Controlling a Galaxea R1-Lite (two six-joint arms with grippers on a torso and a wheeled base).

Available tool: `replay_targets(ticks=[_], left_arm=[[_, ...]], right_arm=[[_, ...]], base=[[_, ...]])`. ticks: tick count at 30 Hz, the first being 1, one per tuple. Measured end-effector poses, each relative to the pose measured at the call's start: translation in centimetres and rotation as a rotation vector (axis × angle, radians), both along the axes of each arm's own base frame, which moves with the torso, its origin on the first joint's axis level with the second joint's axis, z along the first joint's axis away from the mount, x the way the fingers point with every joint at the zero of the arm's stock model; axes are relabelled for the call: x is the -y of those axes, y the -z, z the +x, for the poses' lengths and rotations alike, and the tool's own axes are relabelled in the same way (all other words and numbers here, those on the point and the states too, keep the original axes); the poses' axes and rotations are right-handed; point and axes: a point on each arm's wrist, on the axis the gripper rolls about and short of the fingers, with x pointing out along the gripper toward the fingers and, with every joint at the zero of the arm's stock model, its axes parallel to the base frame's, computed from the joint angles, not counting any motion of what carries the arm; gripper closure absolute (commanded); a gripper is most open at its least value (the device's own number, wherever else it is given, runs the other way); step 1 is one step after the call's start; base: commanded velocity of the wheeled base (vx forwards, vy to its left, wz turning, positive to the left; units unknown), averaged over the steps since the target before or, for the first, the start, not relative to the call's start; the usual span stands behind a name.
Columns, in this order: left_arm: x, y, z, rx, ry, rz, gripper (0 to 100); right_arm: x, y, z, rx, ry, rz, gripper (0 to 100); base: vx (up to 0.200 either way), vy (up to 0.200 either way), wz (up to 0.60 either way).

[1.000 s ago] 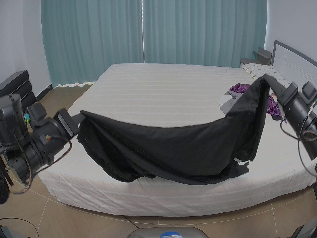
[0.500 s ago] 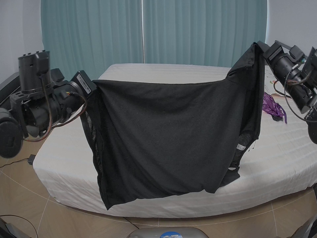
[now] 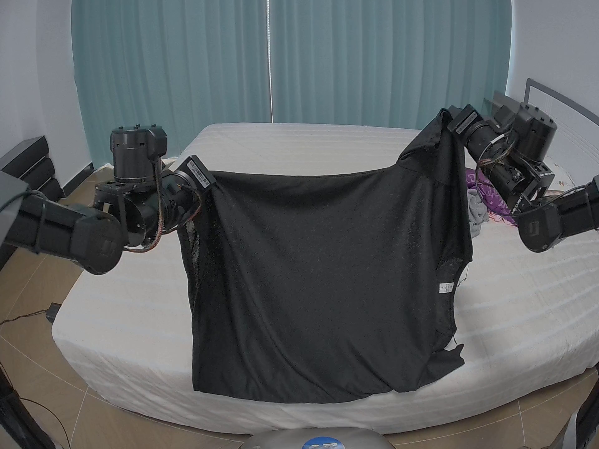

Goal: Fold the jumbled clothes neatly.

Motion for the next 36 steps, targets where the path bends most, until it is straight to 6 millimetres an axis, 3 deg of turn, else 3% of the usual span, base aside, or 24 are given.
replay_targets(ticks=[6, 16, 22, 23, 31, 36], left_arm=[[0.1, 3.2, 3.6, -0.003, -0.021, -0.001, 100], [1.3, 9.0, 8.5, -0.023, -0.030, 0.004, 100], [2.0, 12.5, 10.2, -0.029, -0.029, 0.007, 100], [2.1, 13.1, 10.4, -0.035, -0.029, 0.009, 0], [2.3, 17.5, 11.3, -0.102, -0.035, 0.031, 0], [1.8, 19.2, 11.9, -0.120, -0.085, 0.050, 0]], right_arm=[[-0.3, 2.8, 2.2, -0.056, 0.009, -0.015, 100], [-0.4, 8.5, 5.4, -0.175, 0.048, -0.035, 100], [-0.3, 12.6, 7.5, -0.236, 0.092, -0.039, 100], [-0.3, 13.3, 7.8, -0.240, 0.095, -0.038, 0], [-0.2, 19.1, 9.2, -0.323, 0.080, -0.052, 0], [0.8, 20.7, 10.2, -0.321, 0.104, 0.009, 0]], base=[[0.200, 0.000, 0.00], [0.000, 0.000, 0.00], [0.000, 0.000, 0.00], [0.000, 0.000, 0.00], [0.000, 0.000, 0.00], [0.000, 0.000, 0.00]])
